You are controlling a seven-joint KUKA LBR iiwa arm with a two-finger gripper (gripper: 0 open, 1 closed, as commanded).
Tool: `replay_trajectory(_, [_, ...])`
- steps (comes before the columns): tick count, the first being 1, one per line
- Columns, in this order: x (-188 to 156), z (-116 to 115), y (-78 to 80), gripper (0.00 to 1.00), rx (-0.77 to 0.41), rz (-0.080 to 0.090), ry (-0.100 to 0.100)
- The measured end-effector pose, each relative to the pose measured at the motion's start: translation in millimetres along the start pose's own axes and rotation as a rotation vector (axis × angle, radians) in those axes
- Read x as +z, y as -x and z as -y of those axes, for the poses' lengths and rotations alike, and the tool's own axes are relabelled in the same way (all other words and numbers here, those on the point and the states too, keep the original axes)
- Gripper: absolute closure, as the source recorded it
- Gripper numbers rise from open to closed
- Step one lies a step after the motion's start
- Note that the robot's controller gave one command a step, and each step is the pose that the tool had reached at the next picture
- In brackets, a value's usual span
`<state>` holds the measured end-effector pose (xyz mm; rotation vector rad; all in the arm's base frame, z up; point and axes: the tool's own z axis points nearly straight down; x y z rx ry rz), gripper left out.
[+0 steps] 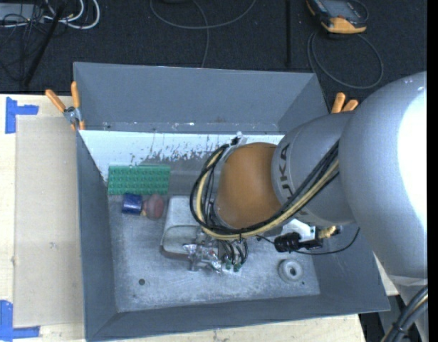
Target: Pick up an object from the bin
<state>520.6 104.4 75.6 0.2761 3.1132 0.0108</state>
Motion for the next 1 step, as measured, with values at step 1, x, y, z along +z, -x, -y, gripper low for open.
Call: replay_trajectory(1, [-142.4, -2.9, -24.4, 1.00, -0.128, -0.010, -0.005])
